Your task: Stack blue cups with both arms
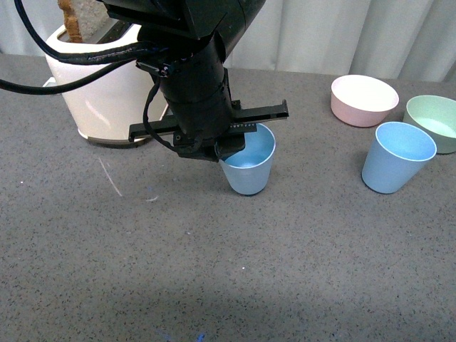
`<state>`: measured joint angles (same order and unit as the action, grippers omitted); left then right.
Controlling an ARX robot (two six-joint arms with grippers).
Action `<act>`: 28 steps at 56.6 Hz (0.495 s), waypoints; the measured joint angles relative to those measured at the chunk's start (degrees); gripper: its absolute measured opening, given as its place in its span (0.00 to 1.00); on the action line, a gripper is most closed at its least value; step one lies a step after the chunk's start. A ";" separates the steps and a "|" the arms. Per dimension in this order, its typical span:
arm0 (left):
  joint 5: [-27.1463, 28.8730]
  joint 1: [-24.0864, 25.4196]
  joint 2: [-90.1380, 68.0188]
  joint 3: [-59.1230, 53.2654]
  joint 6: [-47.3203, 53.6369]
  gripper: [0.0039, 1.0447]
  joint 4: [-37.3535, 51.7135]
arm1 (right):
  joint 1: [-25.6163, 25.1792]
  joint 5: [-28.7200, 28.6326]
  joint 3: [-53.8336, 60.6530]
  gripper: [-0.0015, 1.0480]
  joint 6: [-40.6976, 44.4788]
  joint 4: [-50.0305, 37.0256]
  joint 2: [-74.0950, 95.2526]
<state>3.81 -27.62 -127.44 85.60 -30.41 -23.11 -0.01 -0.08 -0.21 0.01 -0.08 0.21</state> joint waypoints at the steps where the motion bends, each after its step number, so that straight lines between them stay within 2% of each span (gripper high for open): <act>1: 0.07 0.00 -0.11 0.09 -0.04 0.03 -0.02 | 0.00 0.00 0.00 0.91 0.00 0.00 0.00; 8: 0.02 -0.02 -0.72 0.85 -0.33 0.04 -0.57 | 0.00 0.00 0.00 0.91 0.00 0.00 0.02; 18: -0.37 -0.11 -0.83 1.18 -0.94 0.28 -0.66 | 0.00 0.00 0.00 0.91 0.00 0.00 0.02; 20: -0.44 -0.17 -0.81 1.20 -1.22 0.37 -0.63 | 0.00 0.00 0.00 0.91 0.00 0.00 0.00; 28: -1.18 -0.24 -0.31 1.20 -2.47 0.61 -0.59 | 0.00 0.00 0.00 0.91 0.00 0.00 0.02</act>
<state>2.63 -27.86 -127.74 86.80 -32.88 -23.70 -0.01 -0.08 -0.21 0.01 -0.08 0.23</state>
